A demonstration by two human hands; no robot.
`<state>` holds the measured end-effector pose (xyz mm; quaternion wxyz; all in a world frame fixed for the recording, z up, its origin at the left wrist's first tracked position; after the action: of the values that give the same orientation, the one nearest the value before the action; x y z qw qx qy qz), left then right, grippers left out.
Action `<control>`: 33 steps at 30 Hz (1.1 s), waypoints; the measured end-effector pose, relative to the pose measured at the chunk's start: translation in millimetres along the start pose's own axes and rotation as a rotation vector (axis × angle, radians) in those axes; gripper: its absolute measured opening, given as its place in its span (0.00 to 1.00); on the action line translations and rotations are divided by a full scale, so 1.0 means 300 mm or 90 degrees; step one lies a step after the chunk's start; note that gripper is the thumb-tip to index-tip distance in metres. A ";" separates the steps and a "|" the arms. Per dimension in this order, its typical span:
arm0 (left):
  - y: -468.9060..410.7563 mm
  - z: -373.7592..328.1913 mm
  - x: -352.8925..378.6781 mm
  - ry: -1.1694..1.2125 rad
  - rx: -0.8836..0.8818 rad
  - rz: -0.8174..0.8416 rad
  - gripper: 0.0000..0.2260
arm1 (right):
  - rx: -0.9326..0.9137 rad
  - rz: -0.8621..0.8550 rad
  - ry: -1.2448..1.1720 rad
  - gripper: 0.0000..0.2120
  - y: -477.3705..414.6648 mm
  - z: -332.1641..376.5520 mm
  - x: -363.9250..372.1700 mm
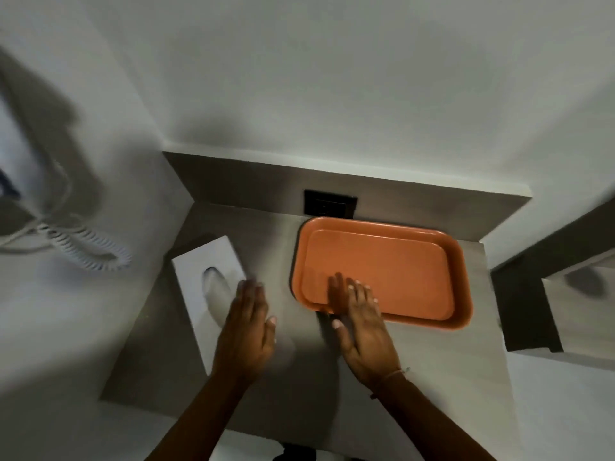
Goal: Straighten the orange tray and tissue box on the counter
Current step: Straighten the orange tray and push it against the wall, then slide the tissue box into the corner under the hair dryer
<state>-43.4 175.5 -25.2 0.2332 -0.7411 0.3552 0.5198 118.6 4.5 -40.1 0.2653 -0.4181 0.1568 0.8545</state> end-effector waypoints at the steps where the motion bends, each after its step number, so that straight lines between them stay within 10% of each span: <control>1: 0.020 0.064 -0.030 0.011 -0.045 -0.009 0.29 | -0.045 0.020 -0.008 0.32 -0.035 0.063 0.028; 10: 0.103 0.306 -0.070 0.061 -0.242 0.038 0.39 | -0.239 0.201 0.015 0.30 -0.284 0.408 0.283; 33: -0.130 0.395 -0.135 0.357 -0.375 -0.086 0.21 | -0.016 0.139 -0.262 0.35 -0.376 0.492 0.409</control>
<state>-93.3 296.6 -29.9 -0.0613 -0.9108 0.1913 0.3606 28.7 207.8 -54.4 0.1928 -0.2191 0.1333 0.9471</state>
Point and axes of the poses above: each hand's wrist, its own y-axis away from the middle knuckle, its own x-axis out of the palm, z = x × y, the point moved 1 cm from there along -y, towards the middle knuckle, and after that the axes turned 2 degrees about -y, right-handed, at the moved point
